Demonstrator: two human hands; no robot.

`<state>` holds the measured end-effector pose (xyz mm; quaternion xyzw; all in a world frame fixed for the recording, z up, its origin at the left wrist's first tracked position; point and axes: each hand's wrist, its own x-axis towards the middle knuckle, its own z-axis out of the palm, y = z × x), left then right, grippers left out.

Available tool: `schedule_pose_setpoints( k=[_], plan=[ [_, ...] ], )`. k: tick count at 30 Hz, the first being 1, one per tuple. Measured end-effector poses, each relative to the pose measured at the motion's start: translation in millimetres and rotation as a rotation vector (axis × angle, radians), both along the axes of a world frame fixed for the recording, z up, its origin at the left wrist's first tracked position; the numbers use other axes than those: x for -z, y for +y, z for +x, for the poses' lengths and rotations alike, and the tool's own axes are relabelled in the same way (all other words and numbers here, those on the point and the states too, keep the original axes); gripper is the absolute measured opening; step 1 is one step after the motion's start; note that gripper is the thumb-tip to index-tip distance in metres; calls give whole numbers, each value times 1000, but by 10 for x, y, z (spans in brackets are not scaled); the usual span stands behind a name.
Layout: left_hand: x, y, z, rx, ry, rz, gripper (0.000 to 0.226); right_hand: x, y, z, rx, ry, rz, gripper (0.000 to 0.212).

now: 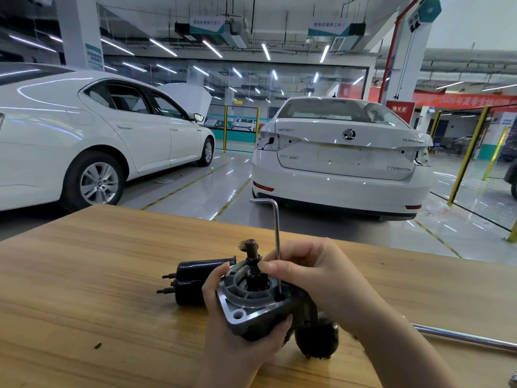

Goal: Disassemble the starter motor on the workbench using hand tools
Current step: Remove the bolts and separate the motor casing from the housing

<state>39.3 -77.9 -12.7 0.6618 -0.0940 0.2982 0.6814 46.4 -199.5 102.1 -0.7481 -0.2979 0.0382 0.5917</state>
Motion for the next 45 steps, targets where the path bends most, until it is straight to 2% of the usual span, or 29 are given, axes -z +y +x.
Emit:
schedule_pose_setpoints(
  k=[7, 12, 15, 21, 29, 38, 45],
  plan=[
    [-14, 9, -4, -2, 23, -5, 96, 18, 2, -4, -12, -37, 10, 24],
    [-35, 4, -24, -2, 27, 0, 94, -10, 8, -24, -25, -10, 30, 12],
    [-50, 3, -37, 4, 31, -7, 95, -6, 9, -24, 6, 1, 44, 26],
    [-45, 4, -40, 3, 50, -1, 97, -15, -14, -16, -81, 25, 47, 12],
    [-37, 12, -32, -2, 79, -4, 102, 11, -9, -1, -55, 64, 64, 32],
    [-34, -4, -23, -1, 83, -36, 96, 34, -29, 13, -111, 44, 73, 11],
    [-12, -2, -11, 6, 73, -35, 98, 38, 50, 8, 46, -70, 2, 31]
  ],
)
